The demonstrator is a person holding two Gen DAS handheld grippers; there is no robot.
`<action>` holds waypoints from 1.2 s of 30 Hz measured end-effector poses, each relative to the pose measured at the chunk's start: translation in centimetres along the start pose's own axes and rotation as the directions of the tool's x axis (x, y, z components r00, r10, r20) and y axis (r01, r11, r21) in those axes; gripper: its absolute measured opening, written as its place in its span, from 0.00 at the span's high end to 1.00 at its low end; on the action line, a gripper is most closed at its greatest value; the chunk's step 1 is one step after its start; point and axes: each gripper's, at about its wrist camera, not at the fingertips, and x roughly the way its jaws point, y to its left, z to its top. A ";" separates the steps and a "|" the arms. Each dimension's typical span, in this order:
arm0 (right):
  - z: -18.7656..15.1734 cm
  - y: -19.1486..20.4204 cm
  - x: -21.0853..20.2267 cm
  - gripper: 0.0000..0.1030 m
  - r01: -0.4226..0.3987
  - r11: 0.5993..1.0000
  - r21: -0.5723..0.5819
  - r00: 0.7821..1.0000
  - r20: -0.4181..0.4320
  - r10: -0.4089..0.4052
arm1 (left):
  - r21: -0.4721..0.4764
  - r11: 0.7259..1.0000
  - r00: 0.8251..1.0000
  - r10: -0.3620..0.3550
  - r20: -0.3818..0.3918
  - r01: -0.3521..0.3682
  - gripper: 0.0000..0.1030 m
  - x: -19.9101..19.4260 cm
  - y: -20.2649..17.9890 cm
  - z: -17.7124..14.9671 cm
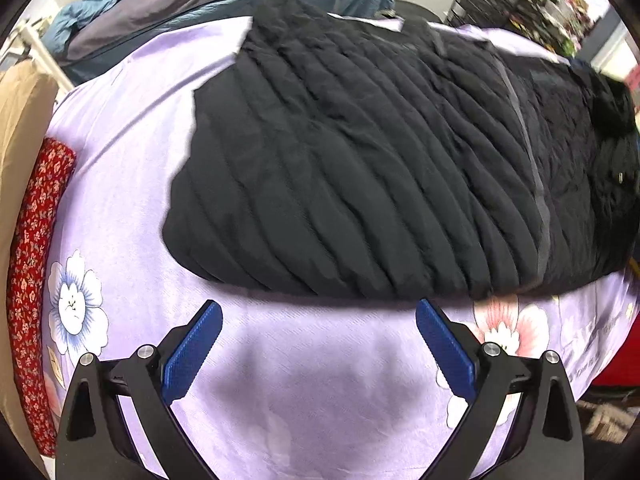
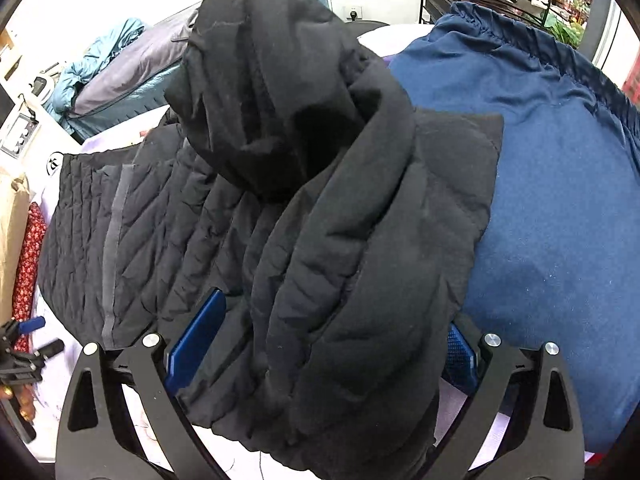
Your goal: Fold large clothes
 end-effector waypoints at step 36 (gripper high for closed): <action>0.8 1.6 1.8 0.08 0.072 0.997 -0.020 0.995 -0.068 -0.073 | -0.356 0.872 0.916 -0.390 -0.092 0.335 0.08 11.5 9.5 13.4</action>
